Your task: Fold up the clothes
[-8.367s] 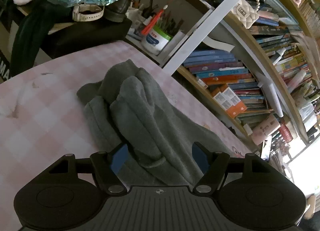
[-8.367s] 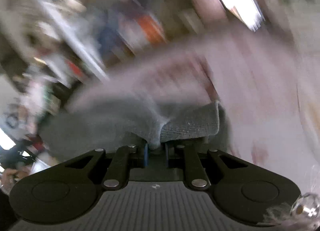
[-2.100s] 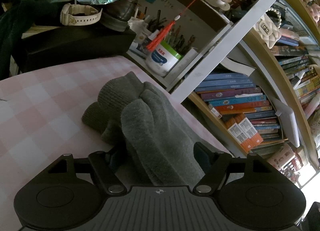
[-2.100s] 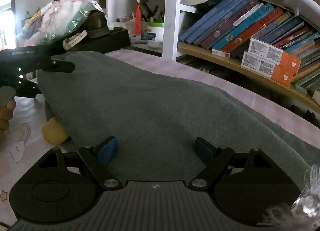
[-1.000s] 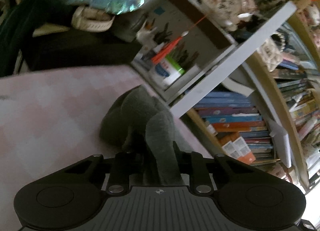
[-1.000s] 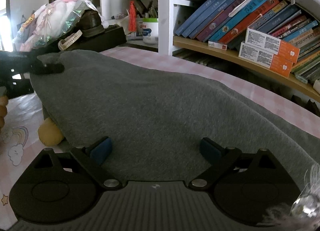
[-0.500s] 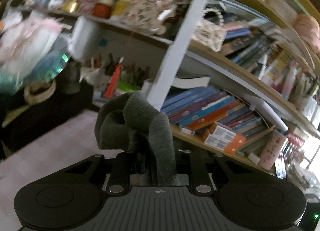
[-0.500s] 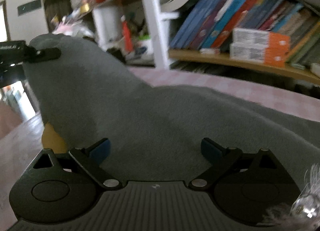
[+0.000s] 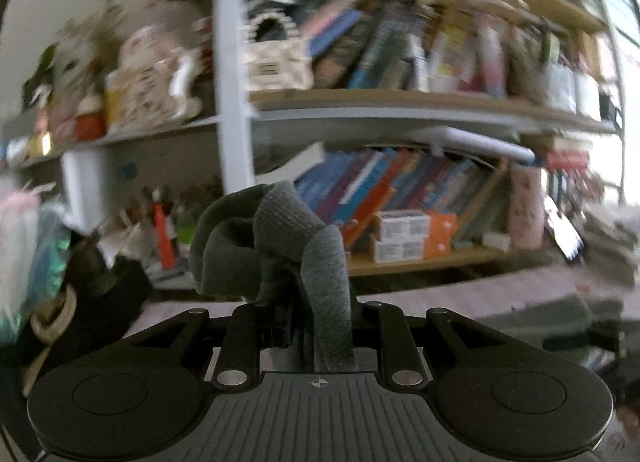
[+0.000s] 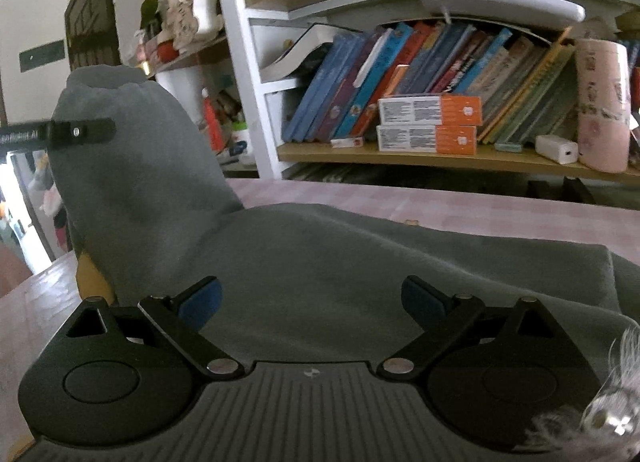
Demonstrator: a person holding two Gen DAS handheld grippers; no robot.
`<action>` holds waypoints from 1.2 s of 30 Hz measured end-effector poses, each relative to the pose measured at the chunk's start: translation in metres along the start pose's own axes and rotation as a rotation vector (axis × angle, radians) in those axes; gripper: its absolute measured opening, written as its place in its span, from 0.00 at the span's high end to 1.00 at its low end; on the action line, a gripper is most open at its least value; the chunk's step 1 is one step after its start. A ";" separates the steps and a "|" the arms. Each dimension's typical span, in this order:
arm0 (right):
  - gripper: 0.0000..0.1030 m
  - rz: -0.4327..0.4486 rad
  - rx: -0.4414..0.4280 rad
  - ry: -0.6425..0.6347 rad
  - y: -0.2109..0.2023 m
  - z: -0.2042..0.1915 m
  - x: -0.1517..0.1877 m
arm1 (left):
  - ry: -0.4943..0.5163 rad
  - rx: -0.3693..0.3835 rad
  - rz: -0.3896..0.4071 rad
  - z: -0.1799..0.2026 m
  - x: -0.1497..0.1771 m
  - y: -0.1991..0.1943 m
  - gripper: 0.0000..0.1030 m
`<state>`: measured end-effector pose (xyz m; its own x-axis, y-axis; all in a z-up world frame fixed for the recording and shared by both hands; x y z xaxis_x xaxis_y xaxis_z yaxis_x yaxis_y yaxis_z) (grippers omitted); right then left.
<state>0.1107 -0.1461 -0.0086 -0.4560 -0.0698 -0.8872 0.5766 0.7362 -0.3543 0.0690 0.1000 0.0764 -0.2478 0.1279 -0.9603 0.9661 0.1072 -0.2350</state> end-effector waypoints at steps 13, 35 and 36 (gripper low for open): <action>0.06 -0.122 -0.124 -0.014 0.012 -0.012 0.012 | -0.045 0.312 -0.095 0.062 0.017 -0.007 0.23; 0.54 -0.058 -0.247 0.578 0.018 0.046 0.003 | -0.433 0.232 -0.182 -0.017 0.098 0.026 0.75; 0.63 -0.079 -0.252 0.589 0.021 0.044 0.004 | -0.449 0.229 -0.165 -0.019 0.097 0.026 0.75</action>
<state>0.1510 -0.1604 -0.0330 -0.8277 0.1976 -0.5253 0.3815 0.8846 -0.2683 0.0686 0.1339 -0.0200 -0.3910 -0.3127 -0.8656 0.9204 -0.1347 -0.3671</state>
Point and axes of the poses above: each gripper's, at about its wrist camera, not at the fingertips, and y roughly the way its jaws point, z to its right, x to its underside, the point moved 3 cm from there along y, roughly the way its jaws point, and after that the axes turned 12 degrees about -x, right-handed, at the moved point
